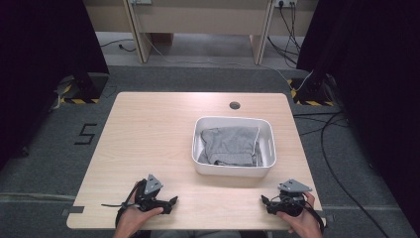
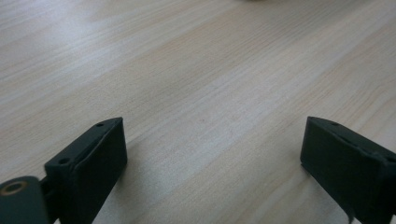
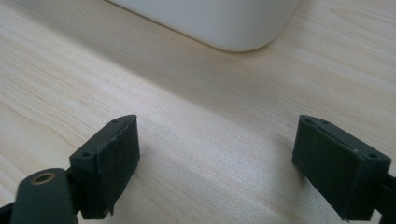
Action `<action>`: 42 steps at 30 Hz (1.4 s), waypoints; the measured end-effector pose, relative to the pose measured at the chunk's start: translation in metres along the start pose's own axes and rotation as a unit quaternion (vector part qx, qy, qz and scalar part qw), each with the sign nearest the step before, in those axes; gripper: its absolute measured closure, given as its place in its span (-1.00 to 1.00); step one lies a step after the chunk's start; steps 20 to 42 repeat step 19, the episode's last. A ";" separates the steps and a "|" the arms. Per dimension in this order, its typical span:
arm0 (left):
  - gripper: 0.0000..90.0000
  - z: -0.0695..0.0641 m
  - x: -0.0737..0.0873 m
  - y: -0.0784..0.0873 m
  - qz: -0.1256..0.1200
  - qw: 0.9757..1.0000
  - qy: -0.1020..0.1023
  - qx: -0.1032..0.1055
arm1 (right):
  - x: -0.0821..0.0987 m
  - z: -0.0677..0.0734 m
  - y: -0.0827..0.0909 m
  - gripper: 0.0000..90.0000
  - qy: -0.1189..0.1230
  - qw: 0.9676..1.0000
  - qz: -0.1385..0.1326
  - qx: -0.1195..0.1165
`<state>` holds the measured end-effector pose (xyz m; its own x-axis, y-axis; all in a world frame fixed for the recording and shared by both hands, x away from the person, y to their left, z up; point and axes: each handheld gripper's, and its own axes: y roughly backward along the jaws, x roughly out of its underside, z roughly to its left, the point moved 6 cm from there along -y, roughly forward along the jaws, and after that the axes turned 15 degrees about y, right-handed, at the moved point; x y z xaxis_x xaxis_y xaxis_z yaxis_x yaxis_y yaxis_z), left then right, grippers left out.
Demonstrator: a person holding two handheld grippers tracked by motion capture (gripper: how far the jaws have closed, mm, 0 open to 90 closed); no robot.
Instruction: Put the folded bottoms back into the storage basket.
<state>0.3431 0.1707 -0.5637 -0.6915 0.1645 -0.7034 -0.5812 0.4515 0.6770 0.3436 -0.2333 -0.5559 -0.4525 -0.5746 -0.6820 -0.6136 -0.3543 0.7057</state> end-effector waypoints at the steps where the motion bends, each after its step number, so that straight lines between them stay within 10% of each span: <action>1: -0.90 0.000 0.000 0.000 0.000 1.000 0.000 0.000 | 0.000 0.000 0.000 -0.69 0.000 1.000 -0.003 -0.001; 42: -0.95 0.000 0.000 -0.001 0.003 1.000 -0.002 0.002 | 0.001 0.000 -0.001 -0.69 0.003 1.000 -0.009 -0.003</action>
